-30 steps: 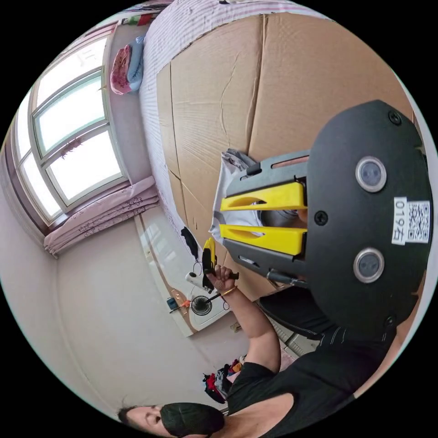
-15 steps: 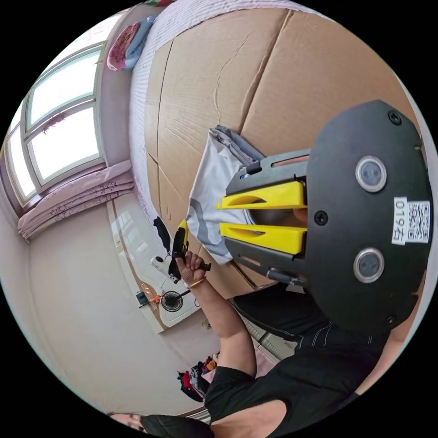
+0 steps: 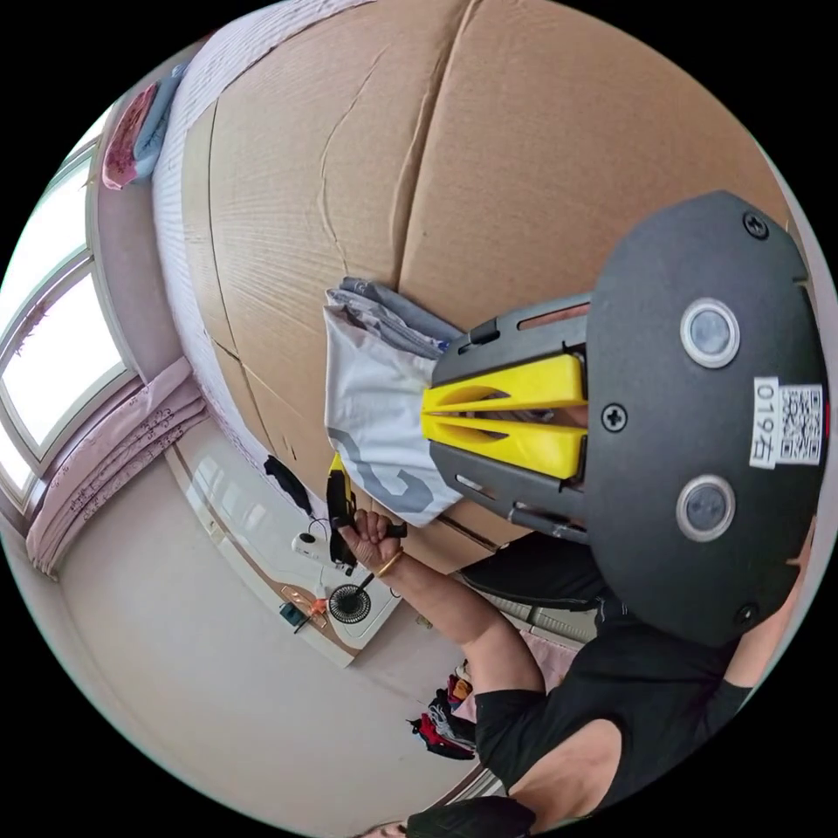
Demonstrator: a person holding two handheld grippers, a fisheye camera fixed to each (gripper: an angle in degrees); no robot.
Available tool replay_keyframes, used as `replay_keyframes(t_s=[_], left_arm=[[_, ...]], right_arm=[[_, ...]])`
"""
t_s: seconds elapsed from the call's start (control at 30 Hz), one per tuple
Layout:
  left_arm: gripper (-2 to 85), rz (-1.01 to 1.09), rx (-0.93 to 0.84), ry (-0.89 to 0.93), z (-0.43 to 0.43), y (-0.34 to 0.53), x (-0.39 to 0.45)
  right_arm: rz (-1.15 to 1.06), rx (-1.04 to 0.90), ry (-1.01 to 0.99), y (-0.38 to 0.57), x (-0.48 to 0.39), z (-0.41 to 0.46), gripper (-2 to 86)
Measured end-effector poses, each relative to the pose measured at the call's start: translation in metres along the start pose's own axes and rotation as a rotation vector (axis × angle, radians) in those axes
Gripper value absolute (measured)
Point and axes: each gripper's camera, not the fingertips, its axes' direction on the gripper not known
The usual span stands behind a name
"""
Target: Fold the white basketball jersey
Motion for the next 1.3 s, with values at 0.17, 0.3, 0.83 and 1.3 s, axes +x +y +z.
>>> replay_keyframes(t_s=[0.17, 0.3, 0.83, 1.3], left_arm=[[1.0, 0.004, 0.014, 0.075, 0.0, 0.002, 0.006], [1.4, -0.003, 0.121, 0.271, -0.021, 0.011, 0.0], [6.3, 0.689, -0.251, 0.006, 0.208, -0.017, 0.382], [3.5, 0.619, -0.548, -0.366, 0.385, -0.053, 0.507]], right_arm=[[-0.011, 0.135, -0.018, 0.022, 0.009, -0.075, 4.0], [0.013, 0.147, -0.166, 0.027, 0.028, -0.097, 7.3], [0.063, 0.104, 0.132, 0.007, -0.041, -0.075, 7.4], [0.119, 0.041, 0.096, -0.002, -0.067, -0.055, 4.6]])
